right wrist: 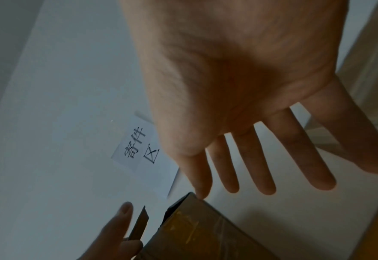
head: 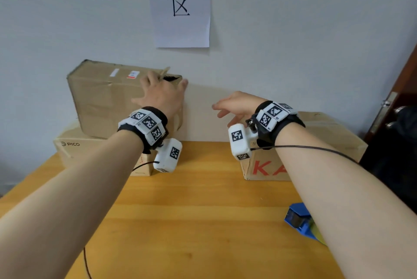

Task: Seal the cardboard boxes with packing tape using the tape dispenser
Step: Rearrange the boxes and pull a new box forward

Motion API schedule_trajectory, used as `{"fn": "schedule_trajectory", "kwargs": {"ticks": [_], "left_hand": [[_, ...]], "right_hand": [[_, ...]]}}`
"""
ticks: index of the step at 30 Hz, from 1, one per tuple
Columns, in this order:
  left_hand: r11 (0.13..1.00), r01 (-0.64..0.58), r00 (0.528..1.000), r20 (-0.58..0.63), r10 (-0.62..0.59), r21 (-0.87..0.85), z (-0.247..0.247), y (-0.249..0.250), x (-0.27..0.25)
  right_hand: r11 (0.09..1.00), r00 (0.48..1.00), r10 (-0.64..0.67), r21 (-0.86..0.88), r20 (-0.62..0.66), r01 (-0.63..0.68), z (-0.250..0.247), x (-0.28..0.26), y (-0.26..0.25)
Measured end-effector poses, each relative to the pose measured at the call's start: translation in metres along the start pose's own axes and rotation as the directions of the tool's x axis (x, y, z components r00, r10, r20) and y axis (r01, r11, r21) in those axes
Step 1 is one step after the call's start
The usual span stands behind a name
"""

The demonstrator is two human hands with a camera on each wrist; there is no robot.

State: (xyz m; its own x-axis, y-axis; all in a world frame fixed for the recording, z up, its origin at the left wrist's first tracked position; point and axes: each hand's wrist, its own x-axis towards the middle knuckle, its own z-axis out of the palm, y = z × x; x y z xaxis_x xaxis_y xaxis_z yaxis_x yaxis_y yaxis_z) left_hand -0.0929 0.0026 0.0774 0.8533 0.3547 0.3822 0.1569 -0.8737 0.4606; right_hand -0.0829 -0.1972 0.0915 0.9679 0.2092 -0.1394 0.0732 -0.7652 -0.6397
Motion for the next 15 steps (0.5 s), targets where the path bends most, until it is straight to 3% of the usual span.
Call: {"fn": "schedule_trajectory", "kwargs": {"ticks": [4,7,10,12,15], "left_hand": [[0.974,-0.221,0.972,0.073,0.225,-0.055,0.004,0.024,-0.042],[0.922,-0.381,0.909,0.154,0.387,-0.070,0.015,0.039,-0.072],[0.847,-0.508,0.836,0.150,0.528,-0.153,0.023,0.046,-0.086],[0.819,-0.539,0.809,0.150,0.568,-0.197,0.024,0.045,-0.091],[0.787,-0.532,0.755,0.247,0.608,-0.313,0.027,0.036,-0.098]], "right_hand": [[0.995,0.998,0.055,0.084,-0.036,-0.052,-0.004,-0.015,0.021],[0.986,0.981,0.114,0.140,-0.158,-0.092,-0.004,-0.015,0.050],[0.968,0.952,0.214,0.180,-0.216,-0.177,0.005,-0.018,0.078],[0.953,0.948,0.237,0.242,-0.211,-0.184,0.011,-0.024,0.091],[0.961,0.962,0.220,0.205,-0.159,-0.186,0.019,-0.027,0.107]]}}
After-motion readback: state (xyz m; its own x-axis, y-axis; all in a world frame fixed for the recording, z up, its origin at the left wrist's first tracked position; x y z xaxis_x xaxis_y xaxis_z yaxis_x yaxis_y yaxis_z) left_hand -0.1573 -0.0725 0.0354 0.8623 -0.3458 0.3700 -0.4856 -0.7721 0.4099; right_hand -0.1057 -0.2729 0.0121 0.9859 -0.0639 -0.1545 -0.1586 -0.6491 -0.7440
